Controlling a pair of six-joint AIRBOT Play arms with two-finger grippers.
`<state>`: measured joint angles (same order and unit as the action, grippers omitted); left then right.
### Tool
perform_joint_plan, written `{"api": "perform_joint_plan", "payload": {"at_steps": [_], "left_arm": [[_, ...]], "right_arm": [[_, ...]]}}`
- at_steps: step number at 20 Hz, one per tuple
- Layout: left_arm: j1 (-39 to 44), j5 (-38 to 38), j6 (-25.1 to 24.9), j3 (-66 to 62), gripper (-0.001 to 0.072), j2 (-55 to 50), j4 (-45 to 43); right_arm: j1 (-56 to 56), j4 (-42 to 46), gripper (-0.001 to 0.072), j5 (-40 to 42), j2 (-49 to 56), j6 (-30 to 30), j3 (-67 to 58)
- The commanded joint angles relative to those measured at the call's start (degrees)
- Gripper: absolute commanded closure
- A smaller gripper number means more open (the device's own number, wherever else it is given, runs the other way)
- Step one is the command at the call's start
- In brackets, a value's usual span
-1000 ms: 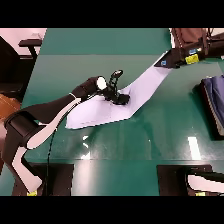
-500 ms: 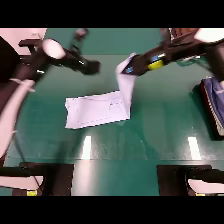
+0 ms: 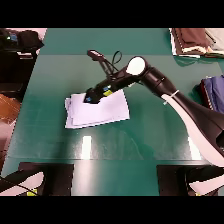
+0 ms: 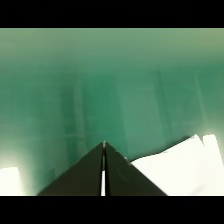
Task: Fold the shirts.
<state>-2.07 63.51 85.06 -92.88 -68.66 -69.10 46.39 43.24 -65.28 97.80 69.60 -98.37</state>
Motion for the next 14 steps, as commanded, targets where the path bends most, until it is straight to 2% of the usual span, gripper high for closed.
{"api": "perform_joint_plan", "payload": {"at_steps": [1, 4, 8, 14], "left_arm": [[-1.2, 2.3, 0.0, 0.0, 0.0683, 1.0, -0.3], [-1.2, 3.1, 0.0, 0.0, 0.0684, 1.0, 0.8], [1.9, 1.4, 0.0, 0.4, 0.0684, 1.0, 0.8], [7.5, -1.4, 0.0, 2.1, 0.0684, -0.7, 0.7]], "right_arm": [[-6.8, 7.0, 0.0204, -2.3, -4.0, 1.7, 8.2], [-18.3, 8.0, 0.0201, -2.1, -8.7, 6.6, 19.7], [-28.0, 1.2, 0.0201, 0.4, -7.3, 6.8, 28.2], [-23.6, -6.9, 0.0201, -0.7, 3.9, 4.9, 24.0]]}}
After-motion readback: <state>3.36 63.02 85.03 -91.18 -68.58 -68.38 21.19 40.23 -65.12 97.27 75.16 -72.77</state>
